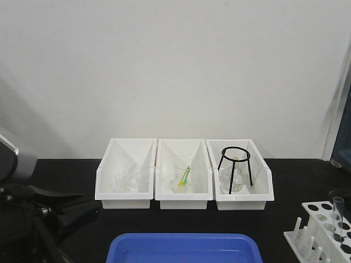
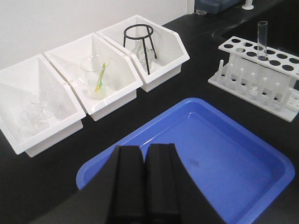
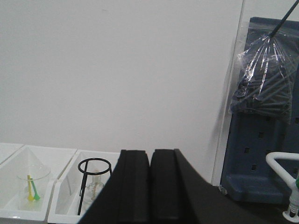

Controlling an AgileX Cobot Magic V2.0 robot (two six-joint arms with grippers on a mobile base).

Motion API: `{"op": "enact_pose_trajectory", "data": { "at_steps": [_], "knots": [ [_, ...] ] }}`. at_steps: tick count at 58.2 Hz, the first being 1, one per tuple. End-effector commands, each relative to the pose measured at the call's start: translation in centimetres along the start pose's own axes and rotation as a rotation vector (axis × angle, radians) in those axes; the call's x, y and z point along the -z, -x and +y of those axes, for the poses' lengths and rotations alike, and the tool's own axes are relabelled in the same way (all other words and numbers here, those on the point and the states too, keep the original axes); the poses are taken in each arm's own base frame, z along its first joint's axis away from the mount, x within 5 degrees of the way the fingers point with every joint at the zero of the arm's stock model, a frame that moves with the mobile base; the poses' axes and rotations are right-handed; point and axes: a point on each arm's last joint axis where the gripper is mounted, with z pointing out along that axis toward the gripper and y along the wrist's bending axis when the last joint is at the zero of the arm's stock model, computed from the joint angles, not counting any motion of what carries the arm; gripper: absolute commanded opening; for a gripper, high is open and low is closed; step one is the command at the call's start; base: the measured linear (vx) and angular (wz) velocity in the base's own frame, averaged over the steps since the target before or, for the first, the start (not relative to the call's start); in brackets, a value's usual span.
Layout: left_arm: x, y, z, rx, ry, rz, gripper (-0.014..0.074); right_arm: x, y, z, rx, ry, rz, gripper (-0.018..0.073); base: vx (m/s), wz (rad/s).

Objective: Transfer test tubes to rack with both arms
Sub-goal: 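Open the right gripper and lift it away from the tube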

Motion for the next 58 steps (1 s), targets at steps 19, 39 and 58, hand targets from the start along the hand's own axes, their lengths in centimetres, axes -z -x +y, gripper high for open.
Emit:
{"op": "enact_pose_trajectory", "data": {
  "at_steps": [19,39,58],
  "knots": [
    [1.1,1.9,-0.1,-0.025,-0.014,-0.125,-0.0022,0.0,1.1,0.1,-0.001,0.019,-0.045,-0.0008,0.0,0.0],
    [0.9,-0.8,4.7,-0.057,0.138,-0.241,-0.002,0.0,1.1,0.1,-0.001,0.019,-0.045,-0.0008,0.0,0.0],
    [4.6,-15.4,5.7,0.021,0.389,-0.316,-0.002,0.0,1.1,0.1,-0.001,0.019,-0.045,-0.0008,0.0,0.0]
  ]
}}
